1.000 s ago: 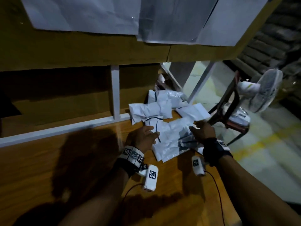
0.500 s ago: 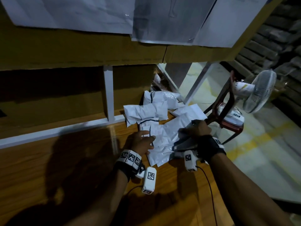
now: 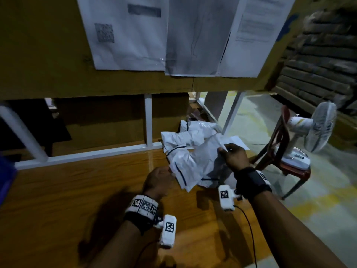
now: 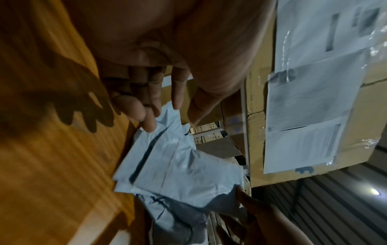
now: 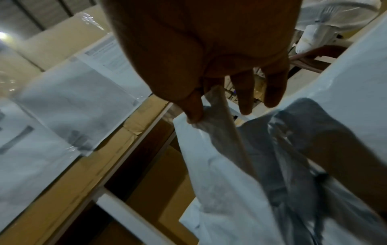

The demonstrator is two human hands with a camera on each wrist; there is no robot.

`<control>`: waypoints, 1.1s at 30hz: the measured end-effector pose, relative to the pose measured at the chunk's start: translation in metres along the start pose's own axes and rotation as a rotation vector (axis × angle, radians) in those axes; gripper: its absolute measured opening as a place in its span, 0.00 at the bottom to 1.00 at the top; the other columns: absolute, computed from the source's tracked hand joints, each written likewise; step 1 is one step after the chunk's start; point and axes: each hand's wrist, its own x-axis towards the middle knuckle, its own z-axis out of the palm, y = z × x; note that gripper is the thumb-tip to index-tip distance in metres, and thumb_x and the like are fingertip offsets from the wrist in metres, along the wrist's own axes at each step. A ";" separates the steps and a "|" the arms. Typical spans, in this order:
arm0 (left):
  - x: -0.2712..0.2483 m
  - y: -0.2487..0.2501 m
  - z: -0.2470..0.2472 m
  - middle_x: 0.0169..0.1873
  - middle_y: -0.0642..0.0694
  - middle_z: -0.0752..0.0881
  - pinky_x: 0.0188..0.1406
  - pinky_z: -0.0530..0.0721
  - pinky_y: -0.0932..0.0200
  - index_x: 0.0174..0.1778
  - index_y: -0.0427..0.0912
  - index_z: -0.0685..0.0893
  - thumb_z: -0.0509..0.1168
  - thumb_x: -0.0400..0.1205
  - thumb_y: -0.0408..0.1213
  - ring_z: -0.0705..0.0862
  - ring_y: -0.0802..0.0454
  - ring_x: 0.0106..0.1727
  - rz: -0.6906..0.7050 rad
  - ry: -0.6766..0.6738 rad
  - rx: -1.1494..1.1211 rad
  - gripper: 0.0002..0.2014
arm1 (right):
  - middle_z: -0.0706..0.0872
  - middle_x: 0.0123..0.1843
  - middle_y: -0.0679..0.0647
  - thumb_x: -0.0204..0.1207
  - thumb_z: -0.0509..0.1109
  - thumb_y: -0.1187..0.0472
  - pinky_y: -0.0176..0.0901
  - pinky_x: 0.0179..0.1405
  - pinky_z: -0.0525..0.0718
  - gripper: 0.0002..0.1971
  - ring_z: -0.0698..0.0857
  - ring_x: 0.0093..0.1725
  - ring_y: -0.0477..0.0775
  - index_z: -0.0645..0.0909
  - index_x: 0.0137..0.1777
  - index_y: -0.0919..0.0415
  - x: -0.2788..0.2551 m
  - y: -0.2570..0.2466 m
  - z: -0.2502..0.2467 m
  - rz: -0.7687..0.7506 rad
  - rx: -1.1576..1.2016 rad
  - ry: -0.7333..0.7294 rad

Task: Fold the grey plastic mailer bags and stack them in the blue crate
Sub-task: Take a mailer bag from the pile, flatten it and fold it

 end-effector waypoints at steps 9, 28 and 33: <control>-0.125 -0.043 -0.043 0.47 0.38 0.87 0.26 0.76 0.57 0.63 0.45 0.82 0.74 0.83 0.35 0.84 0.46 0.36 0.032 0.071 -0.107 0.14 | 0.90 0.46 0.60 0.76 0.80 0.51 0.67 0.52 0.91 0.09 0.90 0.46 0.66 0.85 0.46 0.53 -0.123 0.014 0.006 0.165 0.351 -0.078; -0.210 -0.147 -0.121 0.55 0.51 0.87 0.58 0.86 0.47 0.56 0.53 0.88 0.67 0.78 0.50 0.86 0.47 0.58 0.545 0.253 0.809 0.14 | 0.88 0.57 0.59 0.78 0.69 0.35 0.57 0.50 0.86 0.26 0.85 0.60 0.66 0.85 0.63 0.55 -0.294 0.071 0.123 -0.287 -0.525 -0.143; -0.177 -0.143 -0.131 0.69 0.42 0.86 0.71 0.82 0.42 0.69 0.44 0.87 0.60 0.83 0.46 0.84 0.42 0.70 0.605 0.093 1.094 0.21 | 0.75 0.83 0.61 0.89 0.43 0.39 0.70 0.80 0.68 0.34 0.69 0.85 0.68 0.78 0.80 0.58 -0.283 0.072 0.165 -0.655 -0.697 -0.361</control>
